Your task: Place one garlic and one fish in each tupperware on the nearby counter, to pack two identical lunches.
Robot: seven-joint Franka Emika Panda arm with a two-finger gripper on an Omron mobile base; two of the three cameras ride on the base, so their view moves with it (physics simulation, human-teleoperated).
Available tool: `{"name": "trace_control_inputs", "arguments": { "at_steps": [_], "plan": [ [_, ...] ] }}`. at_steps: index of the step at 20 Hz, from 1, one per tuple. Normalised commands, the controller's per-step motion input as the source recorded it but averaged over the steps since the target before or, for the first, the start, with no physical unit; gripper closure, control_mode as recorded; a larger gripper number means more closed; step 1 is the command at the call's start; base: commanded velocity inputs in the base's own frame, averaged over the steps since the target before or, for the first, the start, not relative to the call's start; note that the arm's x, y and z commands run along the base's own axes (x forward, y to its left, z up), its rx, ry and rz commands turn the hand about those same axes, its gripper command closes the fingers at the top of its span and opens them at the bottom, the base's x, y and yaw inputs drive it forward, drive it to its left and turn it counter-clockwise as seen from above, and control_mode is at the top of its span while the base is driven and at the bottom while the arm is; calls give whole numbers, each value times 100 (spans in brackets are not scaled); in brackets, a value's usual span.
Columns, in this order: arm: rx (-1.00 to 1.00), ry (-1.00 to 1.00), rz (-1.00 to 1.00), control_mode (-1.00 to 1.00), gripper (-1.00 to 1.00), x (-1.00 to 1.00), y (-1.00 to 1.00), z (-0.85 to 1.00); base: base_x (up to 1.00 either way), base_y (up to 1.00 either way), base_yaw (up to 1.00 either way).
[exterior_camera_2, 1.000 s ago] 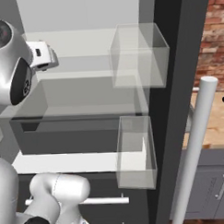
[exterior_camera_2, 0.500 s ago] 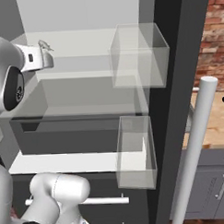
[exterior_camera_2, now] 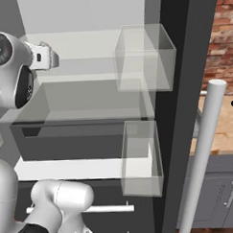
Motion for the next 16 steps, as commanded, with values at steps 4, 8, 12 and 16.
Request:
{"name": "trace_control_inputs", "arguments": {
  "at_steps": [4, 8, 12, 16],
  "plan": [
    [-11, 0, 8, -100, -100, 16, 0, 12, 0, 0, 0],
    [-9, 0, 11, -100, -100, 26, 0, 1, 0, 0, 0],
    [-4, 0, 15, -100, -100, 49, 2, -3, 0, 0, 0],
    [-6, -1, 8, -100, -100, 64, 25, -16, 0, 0, 0]
  ]
}}
